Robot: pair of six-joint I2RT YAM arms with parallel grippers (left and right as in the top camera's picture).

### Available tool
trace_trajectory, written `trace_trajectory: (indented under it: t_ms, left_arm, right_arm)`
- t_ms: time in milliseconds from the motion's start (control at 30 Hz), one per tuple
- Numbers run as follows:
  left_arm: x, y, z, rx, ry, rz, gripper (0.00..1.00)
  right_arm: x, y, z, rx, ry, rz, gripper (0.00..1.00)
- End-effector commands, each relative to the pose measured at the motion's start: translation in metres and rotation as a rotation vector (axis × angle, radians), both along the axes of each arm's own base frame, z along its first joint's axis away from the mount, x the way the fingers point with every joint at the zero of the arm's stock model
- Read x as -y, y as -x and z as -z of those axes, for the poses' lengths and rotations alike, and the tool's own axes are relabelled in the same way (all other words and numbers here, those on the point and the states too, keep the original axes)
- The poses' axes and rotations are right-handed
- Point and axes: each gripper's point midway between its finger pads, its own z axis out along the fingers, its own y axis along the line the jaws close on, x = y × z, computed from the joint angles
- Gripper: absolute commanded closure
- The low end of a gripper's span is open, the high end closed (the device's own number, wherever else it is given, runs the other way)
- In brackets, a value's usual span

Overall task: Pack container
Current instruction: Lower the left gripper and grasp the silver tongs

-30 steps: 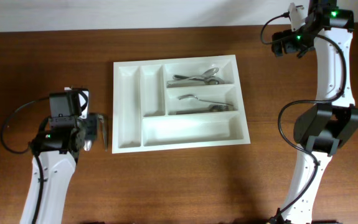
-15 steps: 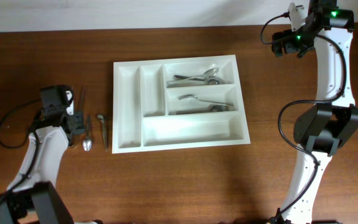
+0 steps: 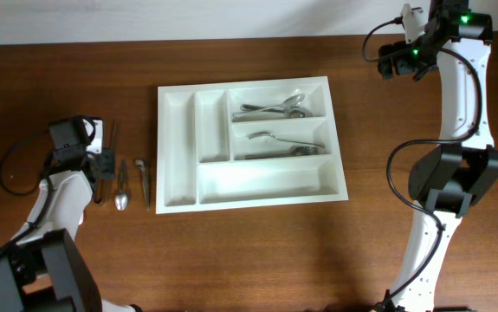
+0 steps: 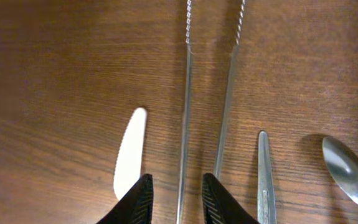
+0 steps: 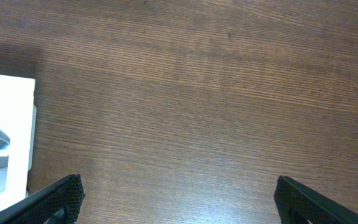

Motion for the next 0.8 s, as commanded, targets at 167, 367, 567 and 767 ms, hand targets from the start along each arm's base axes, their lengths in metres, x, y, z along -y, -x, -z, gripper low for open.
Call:
trace_trajectory:
  t_ms: [167,367,567,767]
  left_arm:
    - [0.005,-0.014,0.015,0.006,0.036,0.053,0.75]
    - [0.006,-0.014,0.029,-0.022,0.045,0.053,0.75]
    - [0.006,-0.013,0.045,-0.049,0.053,0.052,0.75]
    - [0.006,-0.012,0.054,-0.068,0.059,0.052,0.75]
  right_arm:
    - [0.0,0.001,-0.027,0.054,0.012,0.006,0.01]
    - [0.0,0.001,-0.027,0.054,0.012,0.006,0.01]
    - [0.0,0.001,-0.027,0.054,0.012,0.006,0.01]
    - [0.0,0.001,-0.027,0.054,0.012,0.006,0.01]
